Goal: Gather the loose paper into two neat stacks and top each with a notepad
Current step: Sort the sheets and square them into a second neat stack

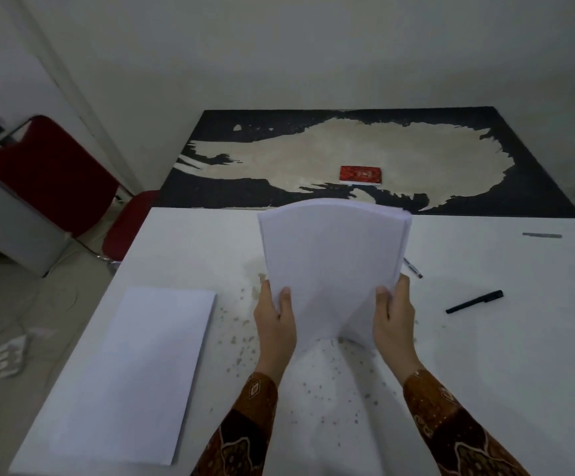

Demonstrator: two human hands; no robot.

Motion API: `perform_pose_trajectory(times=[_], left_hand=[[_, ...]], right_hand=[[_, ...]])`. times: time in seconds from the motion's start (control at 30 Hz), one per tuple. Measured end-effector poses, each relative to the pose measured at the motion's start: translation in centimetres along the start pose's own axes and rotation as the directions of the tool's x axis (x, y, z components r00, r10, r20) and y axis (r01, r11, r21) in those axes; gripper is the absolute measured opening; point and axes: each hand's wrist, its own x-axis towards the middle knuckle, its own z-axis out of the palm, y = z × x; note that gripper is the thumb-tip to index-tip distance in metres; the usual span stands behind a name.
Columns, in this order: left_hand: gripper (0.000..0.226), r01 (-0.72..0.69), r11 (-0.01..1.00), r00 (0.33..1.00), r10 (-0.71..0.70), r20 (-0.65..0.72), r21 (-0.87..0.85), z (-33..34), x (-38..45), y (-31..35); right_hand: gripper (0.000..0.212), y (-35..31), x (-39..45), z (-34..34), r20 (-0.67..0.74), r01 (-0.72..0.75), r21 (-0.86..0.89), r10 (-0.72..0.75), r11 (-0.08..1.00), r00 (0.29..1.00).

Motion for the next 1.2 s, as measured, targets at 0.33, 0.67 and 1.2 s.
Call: perform_pose_trajectory(times=[0.33, 0.67, 1.2], left_hand=[[0.017, 0.233, 0.882, 0.972, -0.219, -0.083, 0.410, -16.1, 4.3, -2.2], [0.024, 0.342, 0.596, 0.914, -0.392, -0.109, 0.727, -30.2, 7.2, -13.8], [0.052, 0.380, 0.741, 0.889, -0.457, 0.002, 0.553, -33.5, 11.0, -19.2]], right_hand=[[0.021, -2.1, -4.9, 11.1, 0.401, -0.341, 0.005, 0.310, 0.940, 0.862], [0.009, -2.2, -13.0, 26.8, 0.421, -0.425, -0.294, 0.515, 0.856, 0.746], [0.069, -3.4, -10.5, 32.6, 0.208, -0.783, -0.214, 0.811, 0.584, 0.547]])
